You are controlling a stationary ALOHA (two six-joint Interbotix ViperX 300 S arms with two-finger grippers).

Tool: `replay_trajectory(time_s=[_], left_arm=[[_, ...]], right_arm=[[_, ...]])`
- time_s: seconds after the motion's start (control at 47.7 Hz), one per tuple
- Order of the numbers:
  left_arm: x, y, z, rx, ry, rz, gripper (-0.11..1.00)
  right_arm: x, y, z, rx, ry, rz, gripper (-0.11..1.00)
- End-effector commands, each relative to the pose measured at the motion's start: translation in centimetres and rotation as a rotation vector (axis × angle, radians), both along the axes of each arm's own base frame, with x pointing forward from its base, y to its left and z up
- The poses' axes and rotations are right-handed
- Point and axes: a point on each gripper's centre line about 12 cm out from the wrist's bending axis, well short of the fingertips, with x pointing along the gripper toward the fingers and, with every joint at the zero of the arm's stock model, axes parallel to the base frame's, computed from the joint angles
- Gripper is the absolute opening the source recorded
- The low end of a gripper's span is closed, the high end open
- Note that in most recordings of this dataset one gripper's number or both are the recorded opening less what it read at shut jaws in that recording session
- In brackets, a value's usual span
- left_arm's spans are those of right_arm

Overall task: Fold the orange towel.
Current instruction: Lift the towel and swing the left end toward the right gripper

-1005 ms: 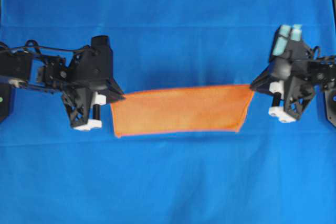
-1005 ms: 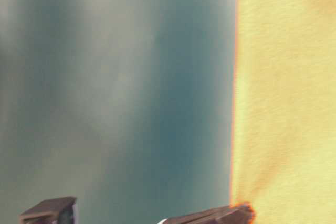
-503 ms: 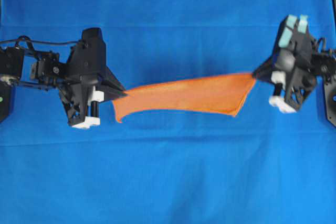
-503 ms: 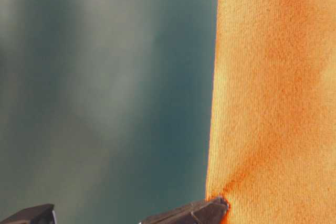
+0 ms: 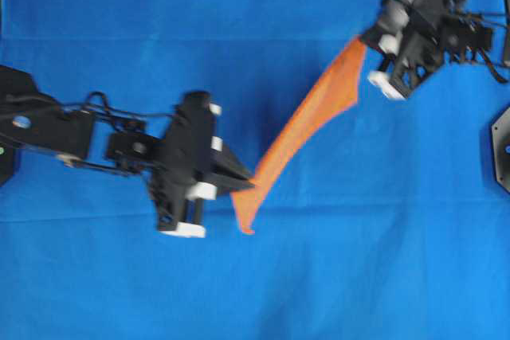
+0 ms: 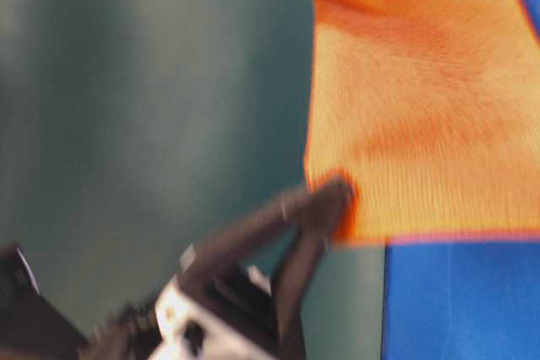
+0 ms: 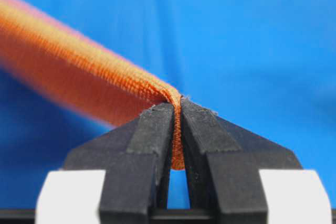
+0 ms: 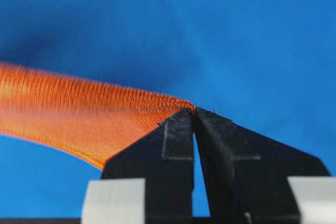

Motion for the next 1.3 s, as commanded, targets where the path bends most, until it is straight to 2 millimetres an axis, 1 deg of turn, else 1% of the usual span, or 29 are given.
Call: replay_trajectory(time_s=[0.0,0.105,0.209,0.293,0.377,0.482,0.566,0.67,0.817,0.901,0.964,1.047,1.11,1.215,1.278], left_arm=[[2.1,-1.0,1.8,0.03,-0.065,-0.039,0.02],[3.7,-1.4,2.1,0.072,-0.086,-0.068,0.02],[4.8,-1.6,2.1,0.088,-0.093,-0.08,0.02],[5.2,-1.7,1.8,0.091,-0.086,-0.081,0.02],[5.3,-1.7,1.7,0.091,-0.086,-0.081,0.02],[5.6,-1.7,1.8,0.086,-0.099,-0.079,0.02],[6.6,-1.9,2.0,0.096,-0.132,-0.084,0.02],[8.4,-2.2,1.9,0.104,-0.17,-0.088,0.02],[11.9,-2.8,1.8,0.1,-0.216,-0.085,0.02],[13.4,-3.1,1.3,0.1,-0.222,-0.085,0.02],[14.1,-3.2,0.8,0.102,-0.219,-0.086,0.02],[14.1,-3.2,0.3,0.1,-0.205,-0.085,0.02],[13.6,-3.1,-0.5,0.083,-0.182,-0.076,0.02],[12.3,-3.0,-1.7,0.069,-0.145,-0.071,0.02],[11.3,-3.1,-2.6,0.061,-0.123,-0.07,0.02]], right_arm=[[1.4,-1.3,1.6,-0.034,-0.047,-0.009,0.04],[2.6,-2.4,1.9,-0.055,-0.041,-0.014,0.04],[3.8,-3.1,2.0,-0.076,-0.033,-0.007,0.04],[4.4,-3.3,2.0,-0.078,-0.031,-0.004,0.04],[4.5,-3.4,2.1,-0.083,-0.032,-0.004,0.04],[4.0,-3.4,2.3,-0.086,-0.032,-0.009,0.04],[3.4,-3.2,2.5,-0.086,-0.036,-0.015,0.04],[2.0,-2.8,2.8,-0.083,-0.042,-0.031,0.04],[0.1,-2.2,2.7,-0.08,-0.04,-0.042,0.04],[-0.8,-1.9,2.6,-0.076,-0.032,-0.052,0.04],[-1.1,-1.8,2.3,-0.072,-0.019,-0.056,0.04],[-1.0,-1.8,1.6,-0.066,0.002,-0.052,0.04],[-0.5,-1.9,0.8,-0.059,0.017,-0.041,0.04],[1.2,-2.0,-0.5,-0.049,0.019,-0.003,0.04],[2.7,-2.2,-1.3,-0.042,0.007,0.027,0.04]])
